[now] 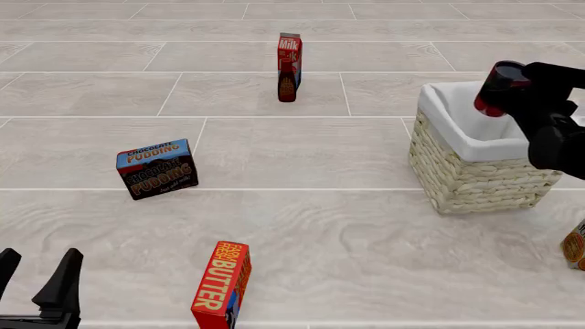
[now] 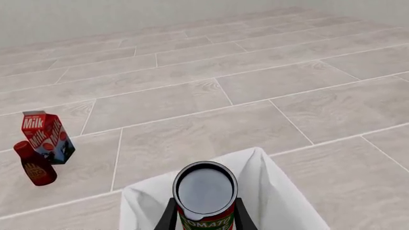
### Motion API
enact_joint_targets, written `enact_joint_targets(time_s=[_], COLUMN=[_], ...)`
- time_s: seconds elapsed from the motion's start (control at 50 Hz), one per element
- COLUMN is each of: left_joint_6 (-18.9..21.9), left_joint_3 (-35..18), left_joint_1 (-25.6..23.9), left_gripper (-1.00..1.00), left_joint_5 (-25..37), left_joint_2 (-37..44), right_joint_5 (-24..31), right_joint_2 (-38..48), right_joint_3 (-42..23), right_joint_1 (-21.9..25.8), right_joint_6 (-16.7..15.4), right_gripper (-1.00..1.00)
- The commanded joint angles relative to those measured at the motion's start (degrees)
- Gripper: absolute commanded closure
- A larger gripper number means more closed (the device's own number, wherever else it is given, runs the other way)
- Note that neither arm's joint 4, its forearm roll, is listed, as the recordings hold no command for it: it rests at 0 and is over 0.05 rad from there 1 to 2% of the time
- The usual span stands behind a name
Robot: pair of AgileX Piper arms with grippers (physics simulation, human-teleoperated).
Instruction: Pick the tomato sauce and place it in the basket.
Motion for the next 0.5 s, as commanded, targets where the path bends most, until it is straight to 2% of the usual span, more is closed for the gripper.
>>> enact_joint_targets(time_s=[0.02,0.5], left_joint_6=[0.00,0.01], left_joint_3=[0.00,0.00], left_joint_1=[0.00,-0.01], left_gripper=[-1.00,-1.00], left_joint_5=[0.00,0.00], left_joint_2=[0.00,0.00], right_joint_5=[0.27,0.91], right_joint_2=[0.38,1.51], right_joint_3=[-0.60,-1.86], right_joint_1=[0.16,0.60], right_joint_6=[1.08,0.81], right_gripper=[1.00,1.00])
